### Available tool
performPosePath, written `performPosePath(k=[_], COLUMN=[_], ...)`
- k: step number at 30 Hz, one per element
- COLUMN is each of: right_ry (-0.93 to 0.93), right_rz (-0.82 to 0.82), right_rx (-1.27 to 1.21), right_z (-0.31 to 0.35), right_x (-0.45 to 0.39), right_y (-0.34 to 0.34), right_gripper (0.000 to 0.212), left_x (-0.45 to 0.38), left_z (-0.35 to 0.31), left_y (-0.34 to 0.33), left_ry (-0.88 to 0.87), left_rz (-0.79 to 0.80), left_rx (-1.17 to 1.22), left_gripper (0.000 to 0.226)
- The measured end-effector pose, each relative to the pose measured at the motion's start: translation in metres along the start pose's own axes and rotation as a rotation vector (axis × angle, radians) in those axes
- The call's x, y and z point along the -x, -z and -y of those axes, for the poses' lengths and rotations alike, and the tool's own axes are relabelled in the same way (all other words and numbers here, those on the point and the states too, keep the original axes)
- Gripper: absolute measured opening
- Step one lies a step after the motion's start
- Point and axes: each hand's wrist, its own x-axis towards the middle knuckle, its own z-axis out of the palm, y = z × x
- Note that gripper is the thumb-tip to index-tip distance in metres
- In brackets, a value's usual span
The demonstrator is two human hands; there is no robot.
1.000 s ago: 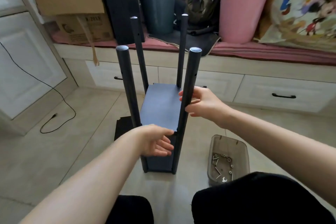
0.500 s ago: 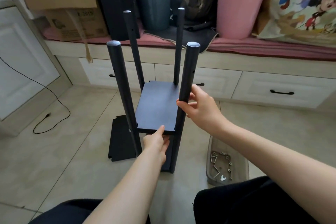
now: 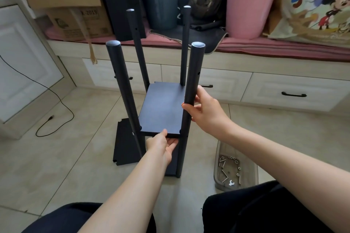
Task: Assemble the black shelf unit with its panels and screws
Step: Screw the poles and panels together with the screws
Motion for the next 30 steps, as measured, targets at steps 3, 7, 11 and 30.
performPosePath(k=[3,7,11,30], right_ry=[0.003,-0.025,-0.038,0.001], right_rz=[0.001,0.005,0.002,0.004], right_rx=[0.019,0.012,0.009,0.02], right_z=[0.0,-0.001,-0.002,0.0], right_x=[0.0,0.001,0.001,-0.001], right_y=[0.0,0.004,0.006,0.0], right_gripper=[0.026,0.023,0.022,0.017], left_x=[-0.001,-0.003,-0.003,-0.004], left_z=[-0.001,-0.003,-0.002,0.009], left_y=[0.001,0.001,0.001,0.002], left_ry=[-0.008,-0.037,-0.059,-0.028], left_rz=[-0.002,0.018,0.037,0.056], left_rx=[0.004,0.015,0.013,-0.029], left_gripper=[0.007,0.018,0.032,0.024])
